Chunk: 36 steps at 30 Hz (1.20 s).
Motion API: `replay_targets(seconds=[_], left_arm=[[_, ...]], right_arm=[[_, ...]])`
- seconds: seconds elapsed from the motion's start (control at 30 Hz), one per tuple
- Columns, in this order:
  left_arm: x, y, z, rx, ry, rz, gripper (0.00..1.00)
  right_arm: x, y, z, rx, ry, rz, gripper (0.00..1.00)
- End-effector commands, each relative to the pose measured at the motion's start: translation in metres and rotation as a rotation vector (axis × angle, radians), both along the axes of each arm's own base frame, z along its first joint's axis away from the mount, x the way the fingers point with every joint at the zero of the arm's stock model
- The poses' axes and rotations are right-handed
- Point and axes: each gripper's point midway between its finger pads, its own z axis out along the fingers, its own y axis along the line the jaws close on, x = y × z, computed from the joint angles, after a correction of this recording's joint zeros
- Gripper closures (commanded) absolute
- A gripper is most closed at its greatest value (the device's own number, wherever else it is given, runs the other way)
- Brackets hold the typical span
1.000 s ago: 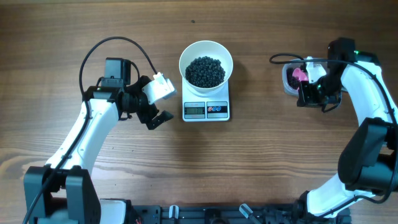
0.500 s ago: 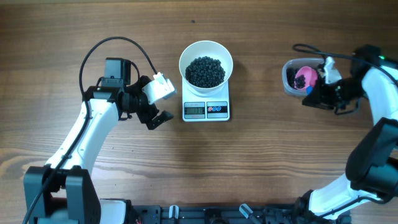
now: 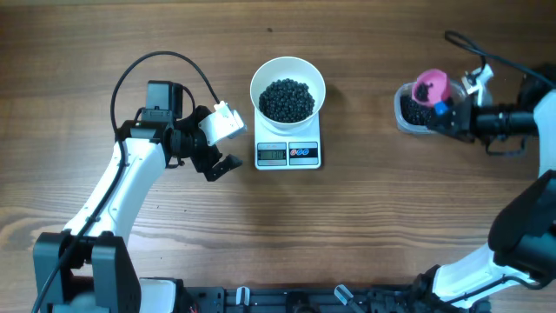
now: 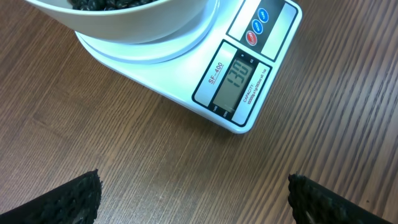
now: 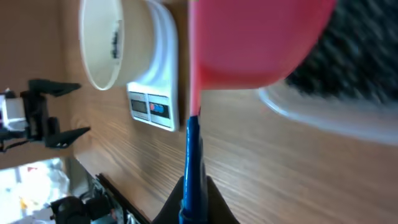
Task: Scoop item into bowl and weigh 150g on scale
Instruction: 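Lift the scoop and carry it to the white bowl, then pour the beans into the bowl and raise the scoop away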
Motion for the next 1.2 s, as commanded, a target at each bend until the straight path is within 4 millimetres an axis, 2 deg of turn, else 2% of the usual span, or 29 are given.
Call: replay_targets(seconds=[0.0, 0.23, 0.43, 0.57, 0.73, 0.97, 1.17], left_arm=[[-0.003, -0.002, -0.003, -0.018, 0.013, -0.011, 0.0], [-0.003, -0.002, -0.003, -0.018, 0.013, -0.011, 0.0], [-0.003, -0.002, -0.003, -0.018, 0.013, -0.011, 0.0], [-0.003, -0.002, -0.003, -0.018, 0.013, -0.011, 0.0], [-0.003, -0.002, -0.003, -0.018, 0.013, -0.011, 0.0], [-0.003, -0.002, -0.003, -0.018, 0.013, -0.011, 0.0], [-0.003, -0.002, -0.003, -0.018, 0.013, -0.011, 0.0]], right_arm=[[0.017, 0.042, 0.03, 0.006, -0.104, 0.12, 0.96], [0.026, 0.133, 0.035, -0.116, -0.158, 0.328, 0.96], [0.023, 0.182, 0.027, -0.265, -0.216, 0.442, 0.96], [0.024, 0.189, 0.014, -0.46, -0.232, 0.458, 0.96], [0.029, 0.194, 0.008, -0.68, -0.3, 0.491, 0.96], [0.046, 0.19, 0.016, -0.963, -0.419, 0.461, 0.96], [0.053, 0.203, 0.026, -1.074, -0.525, 0.488, 0.96]])
